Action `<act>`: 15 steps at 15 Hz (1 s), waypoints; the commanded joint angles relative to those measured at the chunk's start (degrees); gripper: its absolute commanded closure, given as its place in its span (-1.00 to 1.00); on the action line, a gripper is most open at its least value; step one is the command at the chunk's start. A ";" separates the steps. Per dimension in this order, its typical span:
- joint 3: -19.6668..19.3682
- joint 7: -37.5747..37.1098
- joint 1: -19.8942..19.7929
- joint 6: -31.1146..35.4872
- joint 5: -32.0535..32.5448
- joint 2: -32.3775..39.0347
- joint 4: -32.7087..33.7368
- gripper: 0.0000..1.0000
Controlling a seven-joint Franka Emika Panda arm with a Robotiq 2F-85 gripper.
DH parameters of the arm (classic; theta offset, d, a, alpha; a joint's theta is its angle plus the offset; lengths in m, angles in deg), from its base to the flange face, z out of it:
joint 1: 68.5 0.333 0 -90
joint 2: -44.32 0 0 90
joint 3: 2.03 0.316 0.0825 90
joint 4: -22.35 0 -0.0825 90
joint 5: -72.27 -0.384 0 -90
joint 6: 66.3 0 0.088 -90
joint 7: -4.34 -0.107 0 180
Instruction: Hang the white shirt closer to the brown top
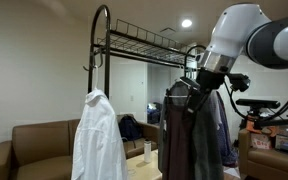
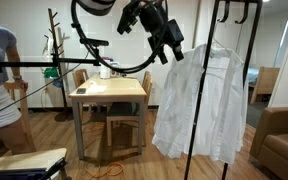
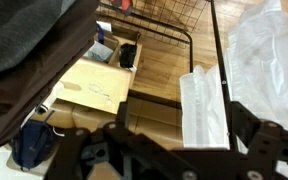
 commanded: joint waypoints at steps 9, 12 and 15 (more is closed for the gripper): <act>-0.08 0.81 1.23 0.48 2.60 -2.51 0.39 -1.00; 0.96 2.10 1.00 3.79 5.47 0.58 4.75 -1.00; 3.91 -0.17 0.27 9.74 9.31 6.15 11.01 -1.00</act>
